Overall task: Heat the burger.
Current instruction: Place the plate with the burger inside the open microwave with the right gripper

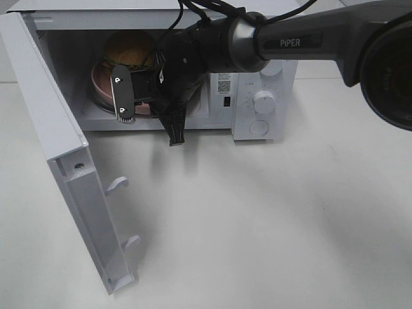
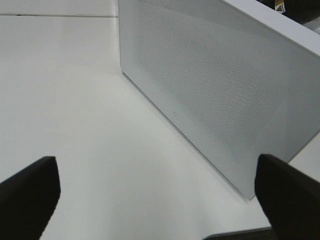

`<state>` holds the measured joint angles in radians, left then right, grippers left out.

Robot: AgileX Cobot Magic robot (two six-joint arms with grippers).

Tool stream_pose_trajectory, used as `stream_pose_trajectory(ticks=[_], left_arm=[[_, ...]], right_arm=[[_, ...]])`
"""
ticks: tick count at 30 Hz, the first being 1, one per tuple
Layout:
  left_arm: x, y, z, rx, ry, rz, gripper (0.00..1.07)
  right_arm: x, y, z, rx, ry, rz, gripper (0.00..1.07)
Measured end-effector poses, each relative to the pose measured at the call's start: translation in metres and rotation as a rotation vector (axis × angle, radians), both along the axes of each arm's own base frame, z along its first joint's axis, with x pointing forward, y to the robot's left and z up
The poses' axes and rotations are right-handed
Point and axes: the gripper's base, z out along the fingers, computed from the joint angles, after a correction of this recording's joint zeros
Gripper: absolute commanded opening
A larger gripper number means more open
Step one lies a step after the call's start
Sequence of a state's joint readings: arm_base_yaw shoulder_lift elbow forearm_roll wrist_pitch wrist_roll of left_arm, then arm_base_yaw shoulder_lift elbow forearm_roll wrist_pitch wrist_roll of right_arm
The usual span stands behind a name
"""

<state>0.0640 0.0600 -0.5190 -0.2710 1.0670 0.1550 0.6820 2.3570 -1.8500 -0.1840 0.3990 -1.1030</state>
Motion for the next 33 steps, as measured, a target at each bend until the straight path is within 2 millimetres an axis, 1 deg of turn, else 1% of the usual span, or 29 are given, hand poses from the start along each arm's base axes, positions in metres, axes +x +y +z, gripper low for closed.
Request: stream_pose_trajectory(ticks=[8,10,13,14,16,18,19,21,30,32,33], left_arm=[[0.0000,0.0000,0.0000,0.000,0.000,0.000,0.98],[0.0000,0.0000,0.0000,0.000,0.000,0.000,0.98],[0.0000,0.0000,0.0000,0.000,0.000,0.000,0.98],[0.0000,0.0000,0.0000,0.000,0.000,0.000,0.98],[0.0000,0.0000,0.0000,0.000,0.000,0.000,0.98],[0.0000,0.0000,0.0000,0.000,0.000,0.000,0.98],[0.0000,0.0000,0.0000,0.000,0.000,0.000,0.98],[0.0000,0.0000,0.0000,0.000,0.000,0.000,0.98],[0.0000,0.0000,0.0000,0.000,0.000,0.000,0.98],[0.0000,0.0000,0.0000,0.000,0.000,0.000,0.98],[0.0000,0.0000,0.0000,0.000,0.000,0.000,0.98]], right_arm=[[0.0016,0.0019,-0.0008,0.005,-0.029,0.027,0.06],[0.0023,0.0027,0.0000,0.010,-0.042,0.036,0.11],[0.0027,0.0032,0.0006,0.014,-0.050,0.040,0.14],[0.0029,0.0036,0.0009,0.016,-0.055,0.044,0.19],[0.0038,0.0048,0.0025,0.029,-0.069,0.048,0.21],[0.0052,0.0072,0.0063,0.062,-0.080,0.042,0.31],[0.0052,0.0072,0.0063,0.062,-0.080,0.042,0.31],[0.0052,0.0074,0.0071,0.067,-0.079,0.039,0.35],[0.0030,0.0049,0.0042,0.037,-0.042,0.031,0.37],[0.0025,0.0044,0.0035,0.030,-0.033,0.029,0.38],[0.0018,0.0037,0.0038,0.025,-0.028,0.028,0.41]])
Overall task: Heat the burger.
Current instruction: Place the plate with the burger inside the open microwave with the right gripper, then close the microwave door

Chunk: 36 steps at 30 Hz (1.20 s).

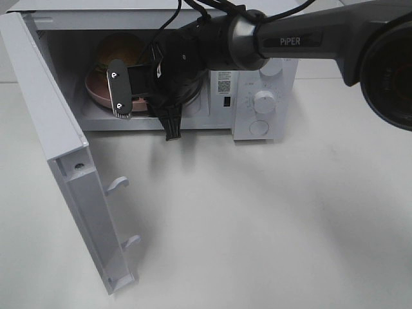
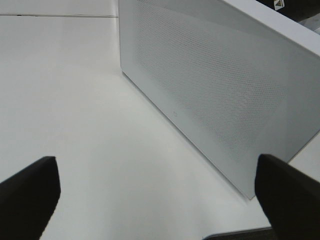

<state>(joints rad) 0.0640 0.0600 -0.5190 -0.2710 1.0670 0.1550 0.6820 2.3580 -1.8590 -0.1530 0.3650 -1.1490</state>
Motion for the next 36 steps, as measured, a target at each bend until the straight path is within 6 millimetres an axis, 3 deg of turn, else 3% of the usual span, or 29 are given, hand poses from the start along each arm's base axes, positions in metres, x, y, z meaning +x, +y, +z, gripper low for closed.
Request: stream_pose_trajectory(ticks=[4,5,13,16,36], left_arm=[[0.000,0.000,0.000,0.000,0.000,0.000,0.98],[0.000,0.000,0.000,0.000,0.000,0.000,0.98],[0.000,0.000,0.000,0.000,0.000,0.000,0.98],[0.000,0.000,0.000,0.000,0.000,0.000,0.98],[0.000,0.000,0.000,0.000,0.000,0.000,0.98]], right_arm=[[-0.003,-0.002,0.002,-0.006,0.007,-0.001,0.48],[-0.006,-0.005,0.003,-0.010,0.012,0.000,0.54],[-0.016,-0.012,0.005,0.010,0.008,-0.003,0.76],[-0.021,-0.016,0.010,0.027,0.001,-0.007,0.79],[-0.066,-0.050,0.028,0.055,-0.012,0.006,0.76]])
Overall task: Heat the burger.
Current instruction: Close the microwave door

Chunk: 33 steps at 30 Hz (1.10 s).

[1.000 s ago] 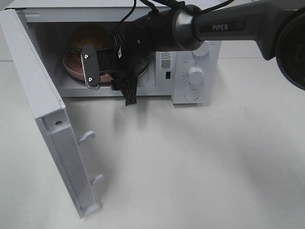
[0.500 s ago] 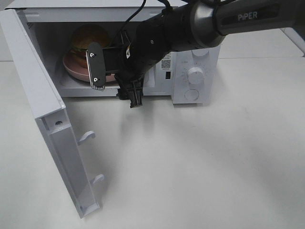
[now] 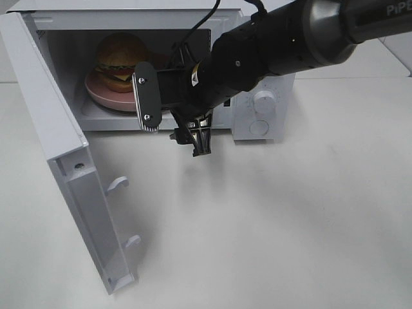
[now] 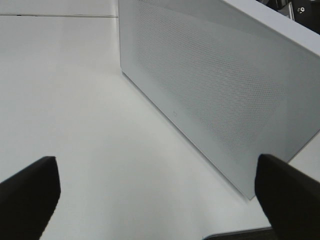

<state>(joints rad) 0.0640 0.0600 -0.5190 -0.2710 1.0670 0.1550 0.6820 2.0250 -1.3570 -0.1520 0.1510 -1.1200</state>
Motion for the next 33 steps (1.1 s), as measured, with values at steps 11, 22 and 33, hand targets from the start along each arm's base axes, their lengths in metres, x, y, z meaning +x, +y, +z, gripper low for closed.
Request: stream_pose_trajectory(ticks=[11,22,33], left_arm=[[0.000,0.000,0.000,0.000,0.000,0.000,0.98],[0.000,0.000,0.000,0.000,0.000,0.000,0.98],[0.000,0.000,0.000,0.000,0.000,0.000,0.98]], right_arm=[[-0.030,-0.023,0.015,0.097,0.043,-0.097,0.76],[-0.065,-0.052,0.031,0.202,0.125,-0.241,0.76],[-0.102,-0.082,0.041,0.385,0.260,-0.485,0.76]])
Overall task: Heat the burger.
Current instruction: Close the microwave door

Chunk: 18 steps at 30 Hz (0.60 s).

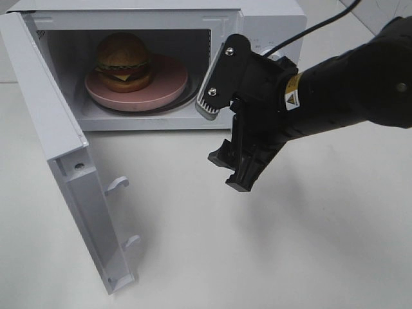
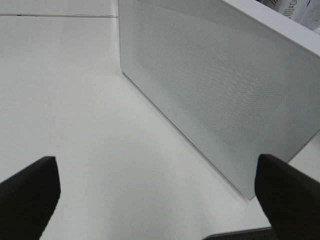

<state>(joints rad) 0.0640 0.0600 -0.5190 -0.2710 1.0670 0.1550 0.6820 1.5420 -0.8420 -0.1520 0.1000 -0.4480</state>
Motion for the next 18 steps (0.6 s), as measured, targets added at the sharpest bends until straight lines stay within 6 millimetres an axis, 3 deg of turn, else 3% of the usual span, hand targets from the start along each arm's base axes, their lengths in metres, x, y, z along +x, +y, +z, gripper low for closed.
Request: stream_pose_trajectory(ticks=[10,13,18], left_arm=[[0.000,0.000,0.000,0.000,0.000,0.000,0.98],[0.000,0.000,0.000,0.000,0.000,0.000,0.98],[0.000,0.000,0.000,0.000,0.000,0.000,0.98]], right_arm=[[-0.032,-0.028,0.017,0.134,0.166,-0.260,0.76],[-0.043,-0.038,0.031,0.192,0.221,-0.369,0.76],[-0.055,-0.050,0.039,0.166,0.272,-0.430,0.76]])
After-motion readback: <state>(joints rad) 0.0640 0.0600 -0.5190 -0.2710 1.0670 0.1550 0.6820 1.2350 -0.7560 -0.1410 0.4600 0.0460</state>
